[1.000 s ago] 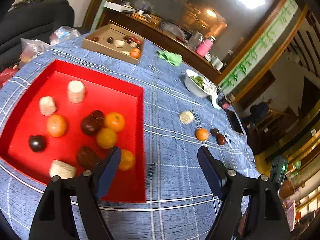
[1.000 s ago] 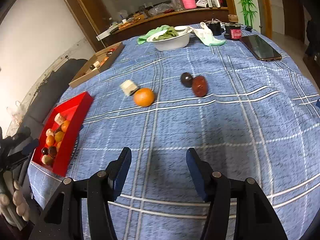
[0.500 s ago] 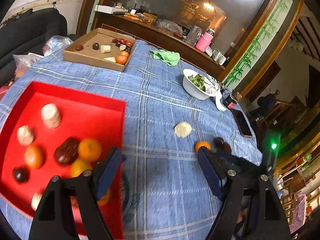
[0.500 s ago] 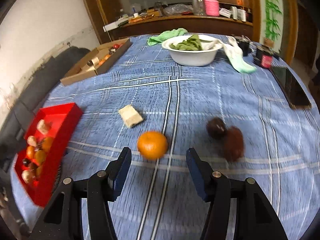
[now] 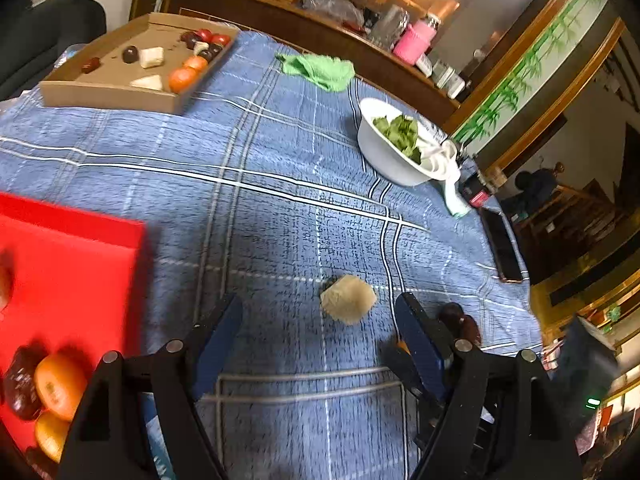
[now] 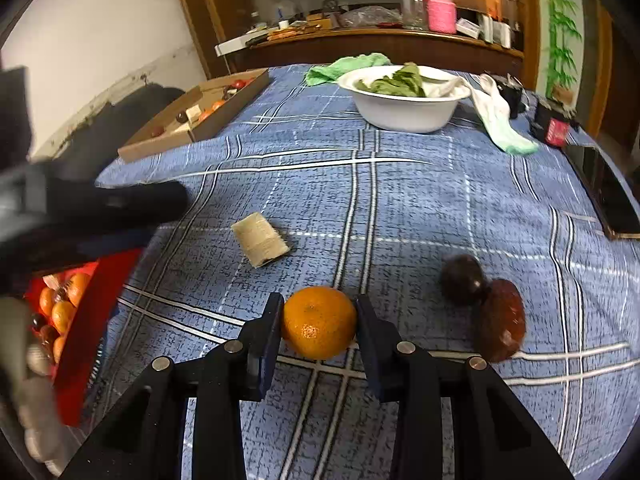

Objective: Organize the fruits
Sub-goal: 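Grasp another mandarin with the right tool while the left tool grasps a square beige cake, then move the mandarin and square cake over the red tray and release them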

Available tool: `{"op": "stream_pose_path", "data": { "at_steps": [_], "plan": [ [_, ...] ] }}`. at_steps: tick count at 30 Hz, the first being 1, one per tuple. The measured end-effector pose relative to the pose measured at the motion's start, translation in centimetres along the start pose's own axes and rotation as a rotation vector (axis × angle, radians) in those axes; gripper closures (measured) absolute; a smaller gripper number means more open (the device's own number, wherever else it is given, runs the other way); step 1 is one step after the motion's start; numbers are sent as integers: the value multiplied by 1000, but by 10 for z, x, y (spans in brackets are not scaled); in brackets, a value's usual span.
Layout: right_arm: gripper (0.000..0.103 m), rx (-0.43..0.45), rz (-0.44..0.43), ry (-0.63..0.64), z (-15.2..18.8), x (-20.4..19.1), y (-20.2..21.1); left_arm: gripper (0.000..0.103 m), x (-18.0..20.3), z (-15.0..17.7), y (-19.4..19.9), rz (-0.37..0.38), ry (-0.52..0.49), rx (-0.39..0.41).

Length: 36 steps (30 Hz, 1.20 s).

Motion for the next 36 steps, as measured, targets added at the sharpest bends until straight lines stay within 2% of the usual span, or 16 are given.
{"op": "stream_pose_path", "data": {
  "at_steps": [4, 9, 11, 13, 14, 17, 23, 28, 32, 36],
  "plan": [
    [65, 14, -7, -55, -6, 11, 9, 26, 8, -3, -23, -14, -49, -24],
    [65, 16, 3, -103, -11, 21, 11, 26, 21, -4, -46, -41, -168, -48],
    [65, 29, 8, -110, -13, 23, 14, 35, 26, -3, -48, -61, -206, -38],
    [65, 42, 16, -112, -15, 24, 15, 61, 31, -2, -49, -55, -236, -33],
    [65, 46, 19, -113, -15, 24, 16, 65, 31, -2, -48, -25, -233, -34],
    [65, 46, 26, -108, -16, 24, 15, 65, 35, 1, -42, -59, -245, -24],
    [65, 61, 5, -82, -14, 18, 18, 65, 27, 13, 2, -10, -166, 41],
    [65, 76, -1, -39, -8, 6, 19, 65, -8, 34, 64, -12, -52, 115],
    [65, 71, -26, -14, -2, -6, 20, 64, -61, 61, 118, -99, 59, 167],
    [64, 31, -87, 3, 3, -33, 24, 64, -109, 83, 155, -204, 129, 191]
  ]
}}
Point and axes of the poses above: each gripper's, at about its wrist camera, not at the fingertips, and y roughly against the way its jaws point, x to its right, z to its underside, the point moved 2 cm from there along -y, roughly the way its jaws point, and after that the axes turned 13 degrees about -y, right-handed, at the moved point
